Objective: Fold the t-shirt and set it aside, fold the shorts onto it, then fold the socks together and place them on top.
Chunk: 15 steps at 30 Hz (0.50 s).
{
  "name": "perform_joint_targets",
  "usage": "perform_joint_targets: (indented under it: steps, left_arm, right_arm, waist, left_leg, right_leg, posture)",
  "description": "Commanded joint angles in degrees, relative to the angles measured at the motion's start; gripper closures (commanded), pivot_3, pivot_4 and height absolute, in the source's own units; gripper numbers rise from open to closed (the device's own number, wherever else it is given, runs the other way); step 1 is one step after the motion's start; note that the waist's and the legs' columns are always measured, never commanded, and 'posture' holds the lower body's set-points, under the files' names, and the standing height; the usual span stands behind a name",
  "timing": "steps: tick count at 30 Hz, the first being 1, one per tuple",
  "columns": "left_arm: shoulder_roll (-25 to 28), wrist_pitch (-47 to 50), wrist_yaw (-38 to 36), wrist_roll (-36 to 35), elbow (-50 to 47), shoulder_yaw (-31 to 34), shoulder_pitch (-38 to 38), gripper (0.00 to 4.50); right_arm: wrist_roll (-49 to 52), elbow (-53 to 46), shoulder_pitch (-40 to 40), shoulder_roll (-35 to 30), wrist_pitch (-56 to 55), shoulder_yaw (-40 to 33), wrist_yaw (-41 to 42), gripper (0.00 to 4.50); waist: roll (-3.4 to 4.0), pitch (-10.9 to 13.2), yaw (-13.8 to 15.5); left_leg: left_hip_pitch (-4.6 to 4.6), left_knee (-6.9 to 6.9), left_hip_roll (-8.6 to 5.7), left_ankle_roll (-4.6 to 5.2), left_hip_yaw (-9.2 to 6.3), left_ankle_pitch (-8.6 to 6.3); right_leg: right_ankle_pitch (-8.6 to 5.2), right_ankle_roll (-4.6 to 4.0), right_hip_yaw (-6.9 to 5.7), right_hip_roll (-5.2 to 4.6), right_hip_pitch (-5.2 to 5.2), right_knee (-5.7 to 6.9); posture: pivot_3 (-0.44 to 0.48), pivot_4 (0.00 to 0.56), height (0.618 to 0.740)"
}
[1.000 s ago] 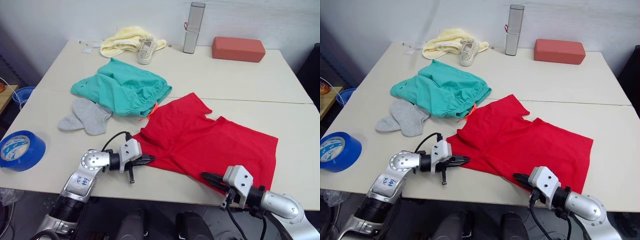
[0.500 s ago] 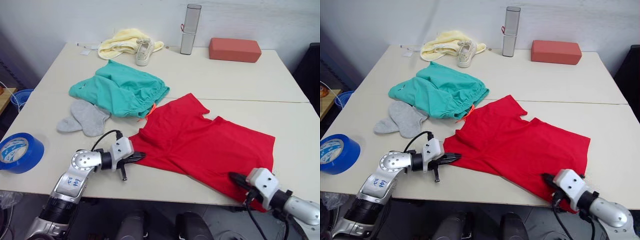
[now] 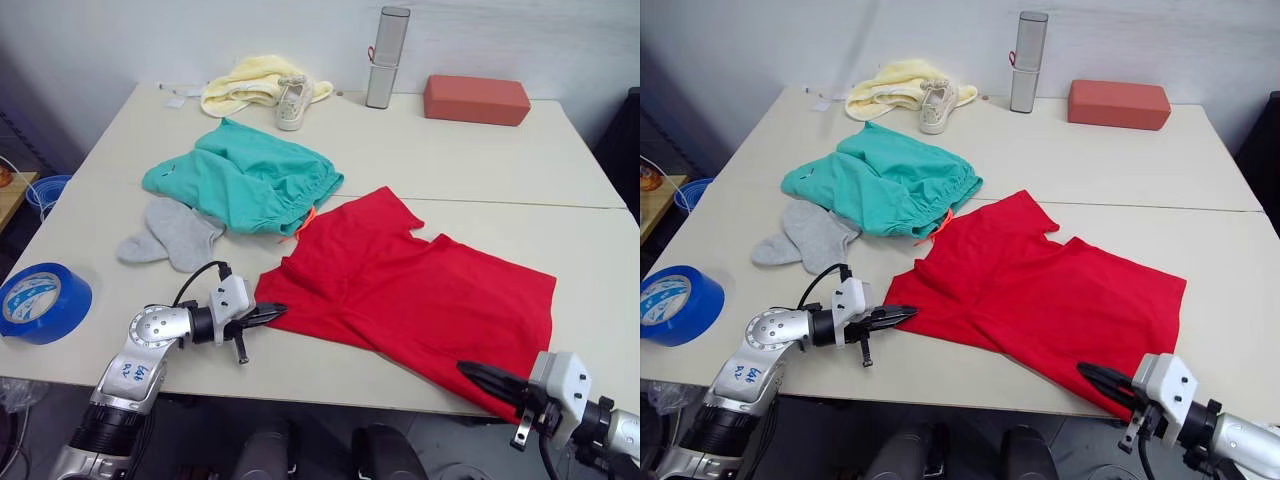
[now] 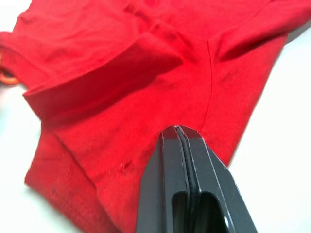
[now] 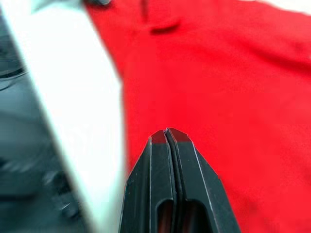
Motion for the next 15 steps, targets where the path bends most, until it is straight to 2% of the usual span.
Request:
perform_joint_targets:
  steps: [1, 7, 15]
  left_arm:
    - [1.0, 1.98, 0.29, 1.08, -1.36, -0.74, 0.15, 4.5]
    - [2.65, 5.51, 1.97, 4.63, 0.2, -2.48, -0.13, 4.5]
    - [4.78, 6.7, 2.1, 6.07, 0.72, -4.0, 0.43, 4.5]
  right_arm:
    - [-5.97, 1.18, 0.09, -0.83, 2.28, 1.44, -3.46, 4.48]
    - [-11.14, 7.85, -0.29, -1.17, 1.68, -0.39, -6.15, 4.48]
    - [-12.39, 11.7, -1.23, -0.55, 3.39, -3.44, -10.34, 4.48]
  waist:
    - [0.01, 0.0, -0.09]
    - [0.01, -0.05, 0.05]
    - [-0.21, -0.62, -0.02]
  left_leg:
    - [0.0, 0.0, 0.0, -0.01, 0.0, 0.0]
    - [0.08, -0.05, 0.0, -0.08, 0.0, 0.03]
    - [0.2, -0.19, 0.01, -0.13, -0.02, -0.06]
  right_leg:
    - [0.0, 0.0, 0.0, 0.0, -0.01, 0.01]
    - [-0.01, -0.01, -0.01, 0.0, 0.03, 0.0]
    - [-0.02, -0.03, 0.02, -0.01, 0.12, -0.11]
  posture:
    - [0.0, 0.15, 0.74]
    - [0.0, 0.15, 0.74]
    - [0.0, 0.15, 0.74]
